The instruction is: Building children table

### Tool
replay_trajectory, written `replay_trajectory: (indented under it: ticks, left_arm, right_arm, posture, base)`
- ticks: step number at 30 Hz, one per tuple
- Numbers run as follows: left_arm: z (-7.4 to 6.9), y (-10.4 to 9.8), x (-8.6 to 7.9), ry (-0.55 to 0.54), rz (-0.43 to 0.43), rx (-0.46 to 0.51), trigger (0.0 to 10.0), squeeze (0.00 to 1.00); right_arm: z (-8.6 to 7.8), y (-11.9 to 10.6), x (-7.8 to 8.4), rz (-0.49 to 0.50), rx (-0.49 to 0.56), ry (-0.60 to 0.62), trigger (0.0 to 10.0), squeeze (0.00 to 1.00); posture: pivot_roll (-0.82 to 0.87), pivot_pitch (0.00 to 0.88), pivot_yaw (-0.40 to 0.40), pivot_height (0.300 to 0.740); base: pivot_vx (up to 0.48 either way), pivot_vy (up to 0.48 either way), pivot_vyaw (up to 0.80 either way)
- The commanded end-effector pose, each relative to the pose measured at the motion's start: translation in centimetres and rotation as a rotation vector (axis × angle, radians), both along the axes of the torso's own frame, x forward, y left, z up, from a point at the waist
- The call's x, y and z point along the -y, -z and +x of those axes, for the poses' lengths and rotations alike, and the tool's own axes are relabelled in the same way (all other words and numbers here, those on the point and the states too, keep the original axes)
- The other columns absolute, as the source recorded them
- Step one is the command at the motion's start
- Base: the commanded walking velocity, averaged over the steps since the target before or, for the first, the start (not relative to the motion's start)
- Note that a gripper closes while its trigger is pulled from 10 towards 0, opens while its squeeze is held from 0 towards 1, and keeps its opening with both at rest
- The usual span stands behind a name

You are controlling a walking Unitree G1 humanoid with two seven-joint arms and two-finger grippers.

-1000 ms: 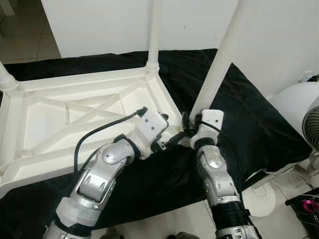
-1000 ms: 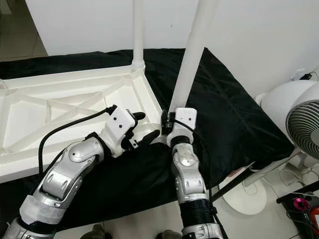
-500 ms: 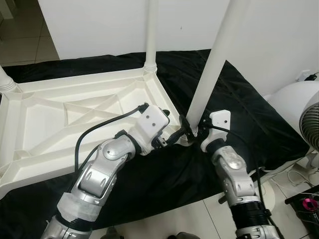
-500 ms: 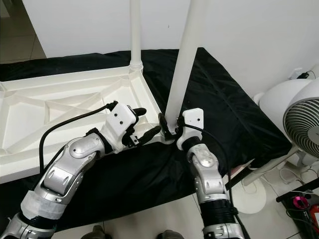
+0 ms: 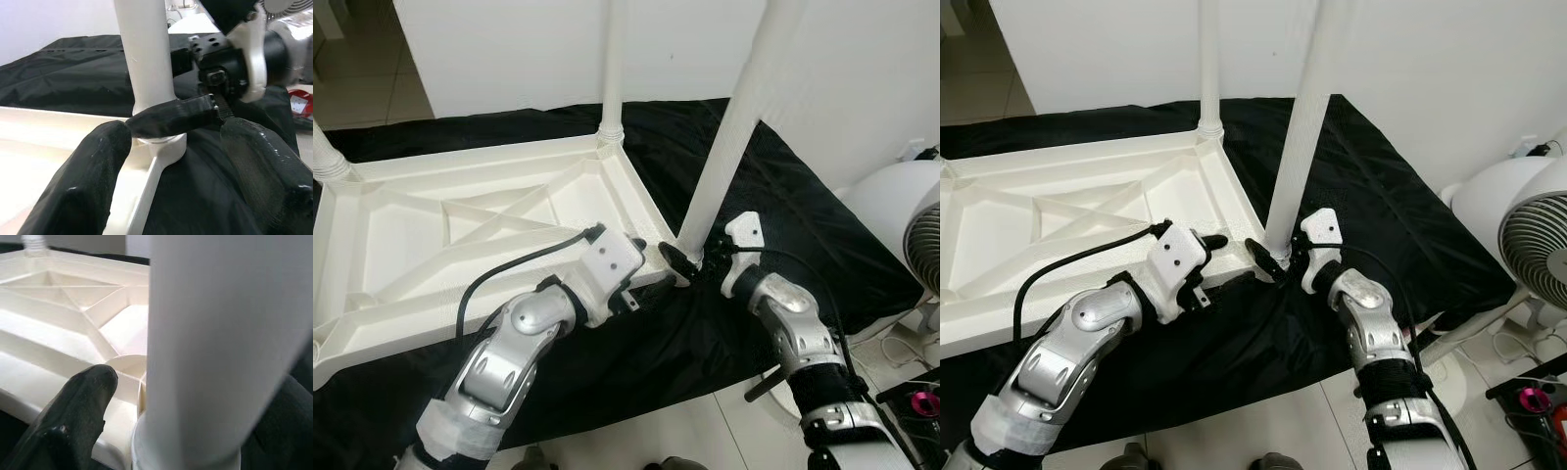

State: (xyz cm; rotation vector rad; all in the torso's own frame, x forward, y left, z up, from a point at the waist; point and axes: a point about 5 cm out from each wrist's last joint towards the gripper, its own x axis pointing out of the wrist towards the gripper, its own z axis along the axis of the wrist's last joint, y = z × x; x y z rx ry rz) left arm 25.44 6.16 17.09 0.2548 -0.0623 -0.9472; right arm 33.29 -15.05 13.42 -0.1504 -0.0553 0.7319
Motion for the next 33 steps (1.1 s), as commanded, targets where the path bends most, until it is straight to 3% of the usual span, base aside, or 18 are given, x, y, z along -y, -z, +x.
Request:
replay_trajectory:
  ticks: [1, 7, 8, 25, 26, 27, 28, 33]
  left_arm:
    - [-0.5, 0.1, 0.3, 0.063, 0.018, -0.017, 10.0, 0.0]
    - [-0.3, 0.0, 0.3, 0.055, 0.03, -0.005, 10.0, 0.0]
    - [-0.3, 0.0, 0.4, 0.055, 0.029, -0.004, 10.0, 0.0]
    - [-0.4, -0.2, 0.6, 0.058, 0.024, -0.008, 10.0, 0.0]
    - [-0.4, -0.1, 0.7, 0.059, 0.023, -0.008, 10.0, 0.0]
    - [-0.4, -0.1, 0.7, 0.059, 0.023, -0.008, 10.0, 0.0]
    - [-0.4, -0.1, 0.8, 0.06, 0.022, -0.008, 10.0, 0.0]
    - [-0.4, 0.0, 1.0, 0.058, 0.019, -0.01, 10.0, 0.0]
  right_arm:
    - [0.3, -0.1, 0.2, -0.027, 0.01, -0.019, 10.0, 0.0]
    - [1.0, -0.1, -0.1, -0.063, 0.001, -0.066, 9.5, 0.0]
    - [1.1, 0.0, -0.1, -0.071, -0.007, -0.077, 0.0, 0.0]
    - [1.0, 1.4, 0.6, -0.045, -0.076, -0.085, 0.0, 0.0]
    - [1.0, 1.6, 0.8, -0.041, -0.079, -0.069, 2.6, 0.0]
    - [1.0, 1.6, 0.8, -0.041, -0.079, -0.069, 2.6, 0.0]
    - [1.0, 1.6, 0.7, -0.013, -0.086, -0.052, 10.0, 0.0]
    - [1.4, 1.6, 0.0, 0.033, -0.11, 0.092, 10.0, 0.0]
  posture:
    - [0.0, 0.0, -0.013, 0.74]
    - [0.0, 0.0, -0.013, 0.74]
    - [0.0, 0.0, -0.013, 0.74]
    - [-0.02, 0.0, -0.021, 0.74]
    - [-0.02, 0.0, -0.021, 0.74]
    - [-0.02, 0.0, -0.021, 0.74]
    - [-0.02, 0.0, -0.024, 0.74]
    - [-0.02, 0.0, -0.033, 0.74]
  base:
    - [0.0, 0.0, 0.0]
    - [0.0, 0.0, 0.0]
    - [0.0, 0.0, 0.0]
    - [0.0, 0.0, 0.0]
    - [0.0, 0.0, 0.0]
    - [0.0, 0.0, 0.0]
    - [0.0, 0.0, 0.0]
    - [0.0, 0.0, 0.0]
